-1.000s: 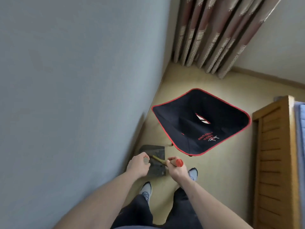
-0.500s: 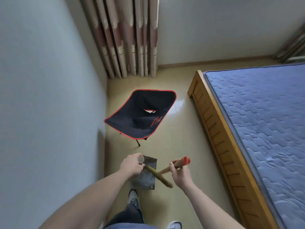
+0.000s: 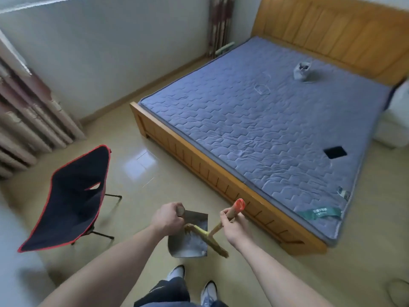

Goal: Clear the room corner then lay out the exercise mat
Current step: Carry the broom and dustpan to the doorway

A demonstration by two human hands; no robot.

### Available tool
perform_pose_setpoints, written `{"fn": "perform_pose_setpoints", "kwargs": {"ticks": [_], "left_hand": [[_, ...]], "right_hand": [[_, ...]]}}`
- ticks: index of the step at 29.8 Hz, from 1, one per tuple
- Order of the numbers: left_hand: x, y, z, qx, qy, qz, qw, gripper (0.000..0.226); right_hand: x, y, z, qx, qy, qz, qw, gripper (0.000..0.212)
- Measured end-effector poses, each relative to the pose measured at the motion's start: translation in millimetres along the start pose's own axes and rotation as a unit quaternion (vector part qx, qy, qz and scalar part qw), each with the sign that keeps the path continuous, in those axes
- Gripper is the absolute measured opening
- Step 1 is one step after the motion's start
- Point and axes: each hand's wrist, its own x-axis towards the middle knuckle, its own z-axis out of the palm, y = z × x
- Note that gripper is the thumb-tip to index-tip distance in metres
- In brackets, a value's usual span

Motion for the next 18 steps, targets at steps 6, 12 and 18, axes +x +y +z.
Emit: {"fn": "perform_pose_setpoints", "kwargs": {"ticks": [6,12,18], "left_hand": [[29.4,97.6,16.3,0.075,-0.046,0.142,0.986,0.026],[31.7,190.6,42.1,0.127,-0.098,0.297,0.941,0.021],[-10.3,260.6,73.3,0.166,-0.145,0.388,0.895,0.012]], "right_hand": [[-7.6,26.2,-66.1,0.046,0.115,0.041,0.991,0.019],[-39.3,62.1,-120.2,0.11,0.276,0.084,0.951,0.017],[-93.5,103.1,-157.5,0.126,0.367,0.134,0.912,0.018]]}}
